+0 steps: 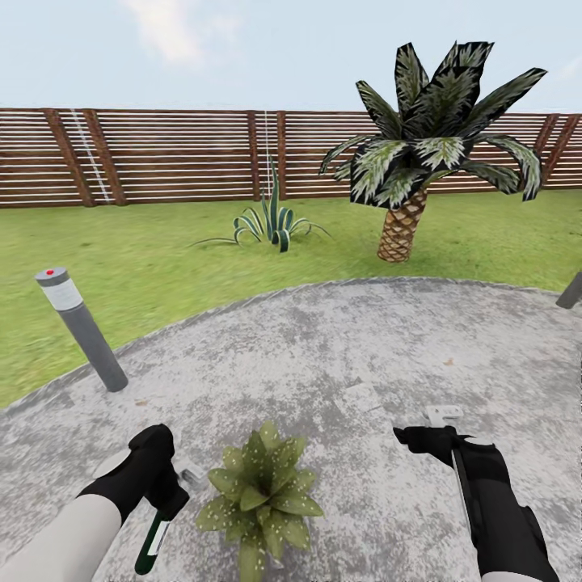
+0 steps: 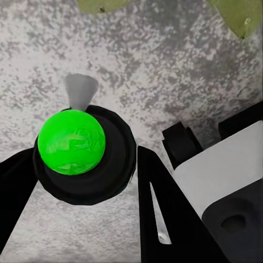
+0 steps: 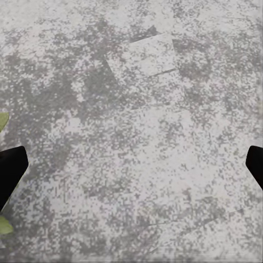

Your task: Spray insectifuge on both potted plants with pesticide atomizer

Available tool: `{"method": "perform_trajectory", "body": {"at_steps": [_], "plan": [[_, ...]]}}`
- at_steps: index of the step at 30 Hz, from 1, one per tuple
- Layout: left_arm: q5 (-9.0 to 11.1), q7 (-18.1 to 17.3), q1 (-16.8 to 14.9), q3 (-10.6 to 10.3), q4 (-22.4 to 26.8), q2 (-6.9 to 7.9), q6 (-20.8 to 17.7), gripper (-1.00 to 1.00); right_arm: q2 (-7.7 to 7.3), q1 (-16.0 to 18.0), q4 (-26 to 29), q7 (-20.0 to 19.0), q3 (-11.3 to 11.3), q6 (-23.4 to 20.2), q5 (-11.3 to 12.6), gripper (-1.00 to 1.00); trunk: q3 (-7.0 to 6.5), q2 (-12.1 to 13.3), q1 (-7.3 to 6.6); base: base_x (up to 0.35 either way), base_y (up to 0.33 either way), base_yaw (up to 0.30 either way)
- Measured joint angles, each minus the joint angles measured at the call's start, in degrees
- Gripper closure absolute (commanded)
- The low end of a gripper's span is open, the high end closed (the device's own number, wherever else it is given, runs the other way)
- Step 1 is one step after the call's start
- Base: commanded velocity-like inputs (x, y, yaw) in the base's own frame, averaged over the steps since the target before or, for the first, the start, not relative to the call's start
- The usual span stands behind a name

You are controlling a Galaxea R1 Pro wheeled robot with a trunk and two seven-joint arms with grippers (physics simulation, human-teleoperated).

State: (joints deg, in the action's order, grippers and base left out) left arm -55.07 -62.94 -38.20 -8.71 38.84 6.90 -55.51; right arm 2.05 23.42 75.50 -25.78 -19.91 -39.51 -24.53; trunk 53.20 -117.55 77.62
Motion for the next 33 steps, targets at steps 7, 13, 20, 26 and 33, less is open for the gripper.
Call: {"method": "perform_trajectory", "body": {"at_steps": [7, 13, 20, 26, 33], "plan": [[0.0, 0.0, 0.2, 0.3, 0.0, 0.01, 0.1, 1.0, 0.0, 0.0, 0.0, 0.0, -0.1, 0.0, 0.0, -1.0, 0.0, 0.0, 0.01, -0.01, -0.001, 0.119], [0.0, 0.0, 0.9, 0.4, 0.5, -0.08, 0.2, 1.0, 0.01, 0.0, 0.0, 0.0, -0.1, 0.0, 0.0, -1.0, 0.0, 0.0, 0.03, -0.16, -0.176, 0.046], [0.0, 0.0, 1.0, 0.0, 0.6, -0.15, 0.3, 1.0, 0.01, 0.0, 0.0, 0.1, 0.0, 0.0, -0.1, -1.0, 0.0, 0.0, 0.03, -0.224, -0.243, 0.001], [0.0, 0.0, 1.0, 0.0, 0.6, -0.16, 0.3, 1.0, -0.06, 0.0, -0.1, 0.1, 0.0, 0.0, -0.1, -1.0, 0.0, 0.0, 0.01, -0.095, -0.108, 0.013], [0.0, 0.0, 2.2, 1.0, 0.6, -0.08, 0.3, 1.0, 0.0, 0.0, 0.0, 0.1, 0.0, 0.0, -0.1, -1.0, 0.0, 0.0, 0.0, -0.003, -0.003, 0.158]]}}
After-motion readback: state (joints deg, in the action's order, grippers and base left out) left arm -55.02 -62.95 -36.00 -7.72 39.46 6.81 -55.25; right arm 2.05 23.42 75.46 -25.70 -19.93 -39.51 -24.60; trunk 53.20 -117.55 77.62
